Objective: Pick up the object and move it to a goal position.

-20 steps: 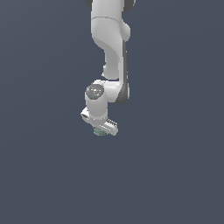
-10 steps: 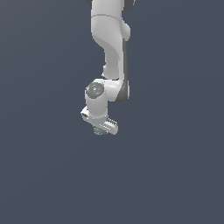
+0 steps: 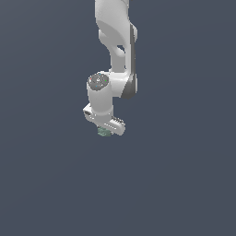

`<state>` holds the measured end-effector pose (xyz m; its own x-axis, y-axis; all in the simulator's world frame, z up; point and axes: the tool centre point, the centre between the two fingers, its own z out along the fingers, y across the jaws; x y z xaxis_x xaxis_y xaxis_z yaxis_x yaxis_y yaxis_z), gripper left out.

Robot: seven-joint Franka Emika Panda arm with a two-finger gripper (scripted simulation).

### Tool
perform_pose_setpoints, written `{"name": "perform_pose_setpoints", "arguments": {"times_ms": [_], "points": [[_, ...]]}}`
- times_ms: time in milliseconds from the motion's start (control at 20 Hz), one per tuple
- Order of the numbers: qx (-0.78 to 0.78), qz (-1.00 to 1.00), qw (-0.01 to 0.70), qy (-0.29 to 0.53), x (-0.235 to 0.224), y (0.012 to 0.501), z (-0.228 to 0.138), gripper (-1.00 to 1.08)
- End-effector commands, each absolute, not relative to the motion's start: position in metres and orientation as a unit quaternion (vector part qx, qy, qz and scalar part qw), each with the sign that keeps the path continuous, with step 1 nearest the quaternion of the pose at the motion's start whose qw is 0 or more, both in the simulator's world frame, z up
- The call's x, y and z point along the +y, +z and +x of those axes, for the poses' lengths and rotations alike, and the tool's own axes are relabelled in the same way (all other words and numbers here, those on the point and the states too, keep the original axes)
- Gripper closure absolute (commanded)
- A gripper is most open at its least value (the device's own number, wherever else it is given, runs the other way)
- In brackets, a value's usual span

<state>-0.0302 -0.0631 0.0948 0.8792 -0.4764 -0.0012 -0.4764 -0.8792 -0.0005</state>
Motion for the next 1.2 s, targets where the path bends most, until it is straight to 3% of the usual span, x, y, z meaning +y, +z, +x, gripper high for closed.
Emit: {"name": "perform_pose_setpoints", "arguments": {"times_ms": [0, 700, 1150], "points": [[0.246, -0.969, 0.001, 0.0, -0.063, 0.116, -0.034, 1.08], [0.246, -0.969, 0.0, 0.0, -0.066, 0.266, -0.057, 1.08], [0.246, -0.969, 0.0, 0.0, -0.066, 0.332, -0.065, 1.08]]}}
